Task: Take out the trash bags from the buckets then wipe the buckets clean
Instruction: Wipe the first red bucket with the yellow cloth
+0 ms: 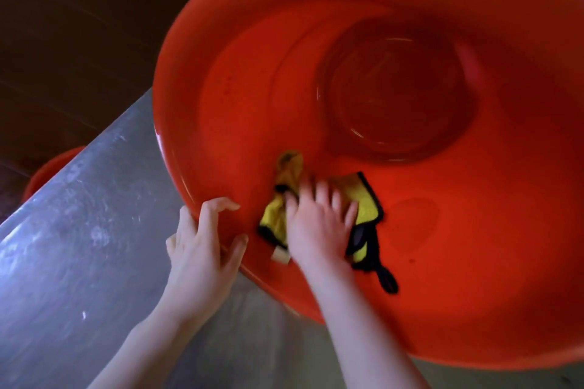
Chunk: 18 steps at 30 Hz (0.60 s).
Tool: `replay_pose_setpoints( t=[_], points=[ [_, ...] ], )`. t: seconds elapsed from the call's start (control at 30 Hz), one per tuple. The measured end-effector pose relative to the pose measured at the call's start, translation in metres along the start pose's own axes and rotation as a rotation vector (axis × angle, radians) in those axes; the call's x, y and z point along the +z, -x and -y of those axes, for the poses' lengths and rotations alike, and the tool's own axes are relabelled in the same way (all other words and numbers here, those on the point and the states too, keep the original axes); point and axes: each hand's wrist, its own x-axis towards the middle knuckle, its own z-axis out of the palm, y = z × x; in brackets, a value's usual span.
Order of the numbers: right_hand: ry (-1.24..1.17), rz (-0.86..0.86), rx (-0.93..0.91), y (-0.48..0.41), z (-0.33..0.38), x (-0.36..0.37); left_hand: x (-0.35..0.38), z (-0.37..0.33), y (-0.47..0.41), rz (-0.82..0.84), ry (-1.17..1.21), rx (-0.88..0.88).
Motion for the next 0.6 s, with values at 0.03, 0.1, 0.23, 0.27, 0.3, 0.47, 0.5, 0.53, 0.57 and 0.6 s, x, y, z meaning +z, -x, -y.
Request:
replay_pose_setpoints(
  t=[0.03, 0.1, 0.23, 0.27, 0.3, 0.47, 0.5, 0.53, 0.57, 0.6],
  points=[
    [-0.011, 0.004, 0.060, -0.023, -0.005, -0.001, 0.000, 0.000, 0.001, 0.009, 0.004, 0.003],
    [-0.065, 0.039, 0.169, -0.069, -0.015, -0.007, 0.000, -0.001, 0.002, 0.024, 0.010, 0.010],
    [-0.076, 0.075, 0.226, -0.100, -0.018, -0.010, 0.002, -0.001, 0.002, 0.022, -0.026, 0.005],
    [-0.064, 0.054, 0.209, -0.091, -0.015, -0.009, 0.003, 0.000, 0.002, 0.022, -0.039, 0.004],
    [-0.062, 0.020, 0.168, -0.076, -0.011, -0.007, 0.003, 0.000, 0.001, 0.018, -0.049, 0.004],
    [-0.119, -0.170, -0.146, 0.036, 0.014, 0.002, 0.004, 0.001, 0.000, 0.022, -0.067, 0.005],
    [-0.119, -0.168, -0.177, 0.044, 0.015, 0.004, 0.002, 0.001, 0.000, 0.021, -0.047, 0.009],
    [-0.120, -0.157, -0.192, 0.040, 0.014, 0.005, 0.001, 0.001, 0.000, 0.024, -0.019, 0.005],
    [-0.121, -0.149, -0.179, 0.028, 0.012, 0.005, 0.000, 0.002, 0.000, 0.027, 0.006, 0.000],
    [-0.117, -0.119, -0.140, 0.011, 0.009, 0.005, -0.001, 0.003, 0.001, 0.030, 0.021, 0.000]
  ],
)
